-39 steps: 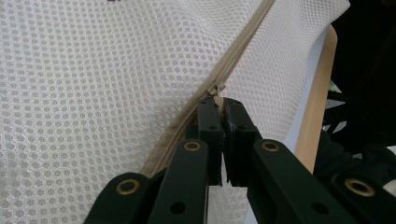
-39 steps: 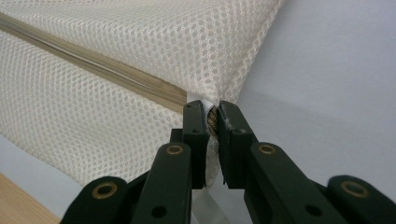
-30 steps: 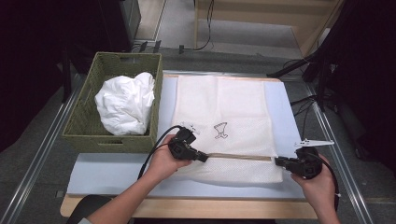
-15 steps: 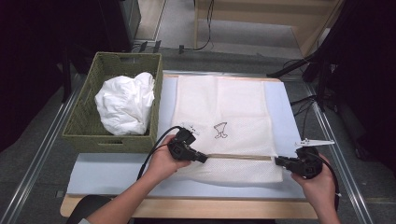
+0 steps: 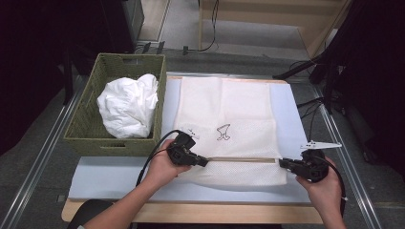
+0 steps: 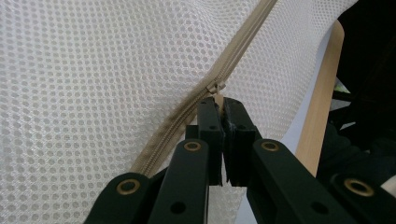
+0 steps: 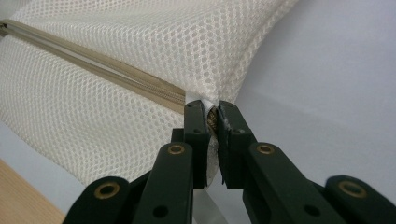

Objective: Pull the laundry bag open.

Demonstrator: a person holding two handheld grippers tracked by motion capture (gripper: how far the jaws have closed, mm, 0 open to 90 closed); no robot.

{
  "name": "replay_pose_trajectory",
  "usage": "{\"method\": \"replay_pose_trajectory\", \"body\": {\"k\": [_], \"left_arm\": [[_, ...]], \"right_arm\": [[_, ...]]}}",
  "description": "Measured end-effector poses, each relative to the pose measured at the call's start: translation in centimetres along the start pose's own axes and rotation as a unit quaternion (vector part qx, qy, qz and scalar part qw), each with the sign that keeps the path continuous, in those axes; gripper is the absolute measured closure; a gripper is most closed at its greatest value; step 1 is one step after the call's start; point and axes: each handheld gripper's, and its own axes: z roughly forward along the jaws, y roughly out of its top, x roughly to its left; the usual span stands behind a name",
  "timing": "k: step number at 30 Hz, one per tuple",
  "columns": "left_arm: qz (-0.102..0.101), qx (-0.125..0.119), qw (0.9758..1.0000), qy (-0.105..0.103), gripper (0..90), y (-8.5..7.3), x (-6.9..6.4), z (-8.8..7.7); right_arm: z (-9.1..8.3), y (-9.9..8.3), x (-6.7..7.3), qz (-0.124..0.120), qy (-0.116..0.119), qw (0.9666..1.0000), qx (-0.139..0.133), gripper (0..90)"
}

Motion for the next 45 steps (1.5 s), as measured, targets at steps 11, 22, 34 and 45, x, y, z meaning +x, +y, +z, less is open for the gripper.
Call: {"method": "replay_pose_trajectory", "body": {"k": [11, 22, 34, 45], "left_arm": [[-0.024, -0.005, 0.9996, 0.011, 88.2, -1.0, 0.9, -1.5], [-0.026, -0.001, 0.9996, 0.007, 88.1, -1.0, 1.1, -1.3], [-0.027, -0.01, 0.9994, 0.018, 88.2, -1.3, 1.0, -1.8], [-0.038, -0.006, 0.998, 0.049, 88.4, -2.0, 1.1, -2.8]], "right_arm": [[0.2, -0.1, -0.3, 0.021, -0.01, 0.9997, 0.002, 84.6], [0.3, -0.2, -0.4, 0.018, -0.009, 0.9998, 0.006, 84.3], [0.1, -0.3, -0.3, 0.013, -0.007, 0.9999, 0.0, 84.7], [0.3, 0.0, 0.6, 0.01, -0.031, 0.9994, 0.003, 85.2]]}}
